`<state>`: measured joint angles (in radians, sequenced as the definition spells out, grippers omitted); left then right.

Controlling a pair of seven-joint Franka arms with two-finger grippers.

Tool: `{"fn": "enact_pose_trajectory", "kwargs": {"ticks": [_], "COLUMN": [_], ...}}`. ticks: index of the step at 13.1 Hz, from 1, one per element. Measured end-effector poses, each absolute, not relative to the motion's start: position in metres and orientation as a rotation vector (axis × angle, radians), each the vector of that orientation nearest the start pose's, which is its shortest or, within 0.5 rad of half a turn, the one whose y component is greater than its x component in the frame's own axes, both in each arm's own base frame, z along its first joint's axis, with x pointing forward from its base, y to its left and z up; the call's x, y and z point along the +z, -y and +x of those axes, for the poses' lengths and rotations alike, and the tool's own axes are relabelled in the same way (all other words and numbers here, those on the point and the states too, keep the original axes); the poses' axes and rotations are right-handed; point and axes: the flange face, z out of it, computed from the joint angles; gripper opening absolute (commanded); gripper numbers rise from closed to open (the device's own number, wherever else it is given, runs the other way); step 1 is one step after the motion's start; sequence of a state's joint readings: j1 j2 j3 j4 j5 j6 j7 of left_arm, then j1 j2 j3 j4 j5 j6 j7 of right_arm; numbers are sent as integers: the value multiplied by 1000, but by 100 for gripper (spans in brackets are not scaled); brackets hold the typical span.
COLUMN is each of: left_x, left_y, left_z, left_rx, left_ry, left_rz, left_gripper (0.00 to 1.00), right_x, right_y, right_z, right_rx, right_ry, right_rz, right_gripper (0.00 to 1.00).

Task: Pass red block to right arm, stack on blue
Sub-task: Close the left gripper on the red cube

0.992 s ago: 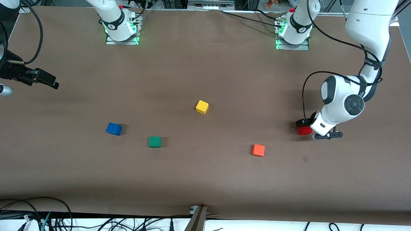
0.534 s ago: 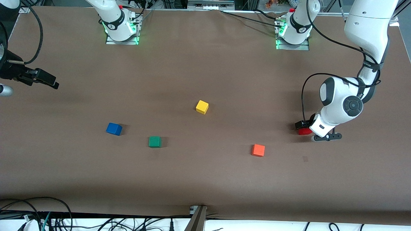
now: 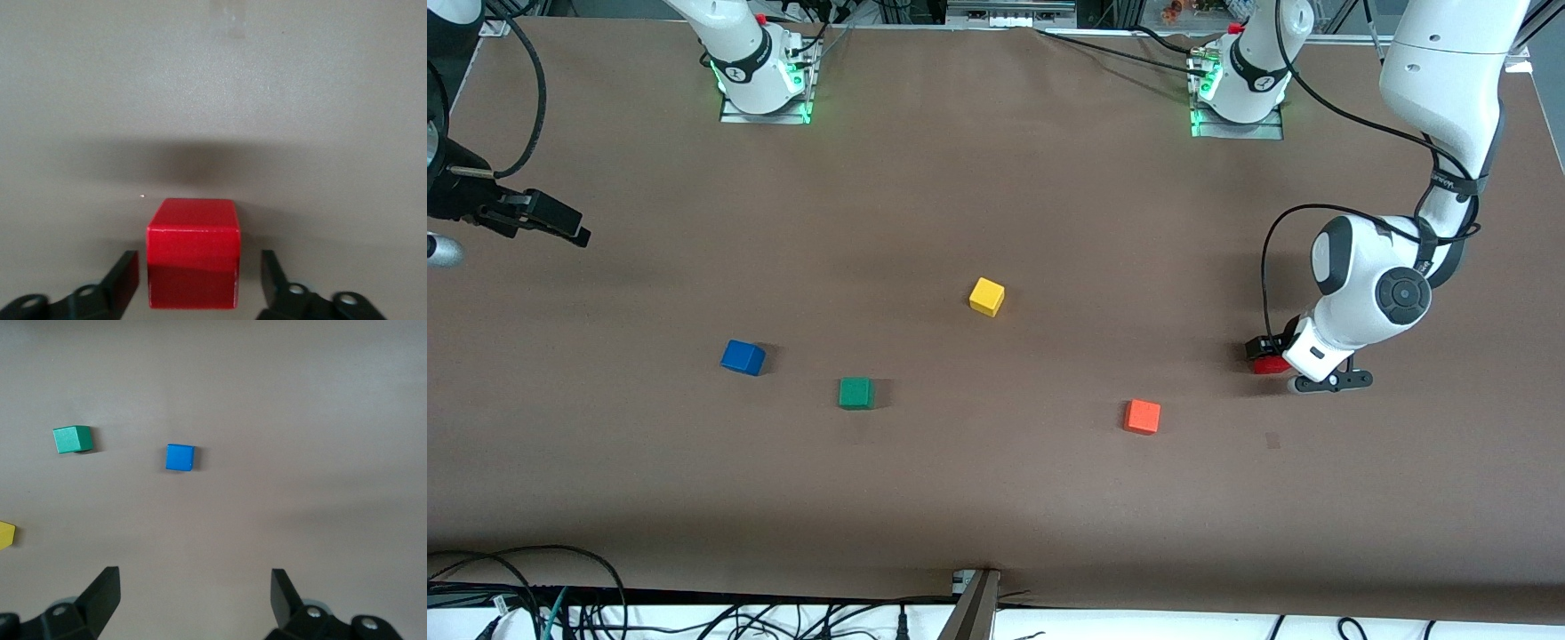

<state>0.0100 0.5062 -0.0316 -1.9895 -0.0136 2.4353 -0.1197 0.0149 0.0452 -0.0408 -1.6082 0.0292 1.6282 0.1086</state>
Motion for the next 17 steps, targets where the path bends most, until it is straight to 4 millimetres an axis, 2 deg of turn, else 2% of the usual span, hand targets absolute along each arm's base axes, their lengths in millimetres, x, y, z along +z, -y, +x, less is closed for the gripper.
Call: {"fn": "enact_pose_trajectory", "kwargs": {"ticks": [2,3,9,12,15,17], "left_x": [200,200,201,205,215,231], "left_y": [13,13,4,2,1,1], "left_z": [604,604,606,609,617,625], "left_rx": [97,96,86,74,99,139], "left_ry": [143,99,-157,-344,-474,-563], "left_rz": [-3157,-3159,-3161,-3149,-3136,-3127], "left_gripper": [9,0,0,0,0,0], "right_x": [586,586,586,586,586,586], "right_y": [11,11,11,11,11,11], "right_z": [571,571,571,571,571,571], "right_rx": [41,41,41,41,41,41], "right_ry": [-212,-212,-212,-212,-212,-212], "right_rz": [-3108,-3108,-3108,-3108,-3108,-3108], "right_gripper": [100,100,100,100,100,100]}}
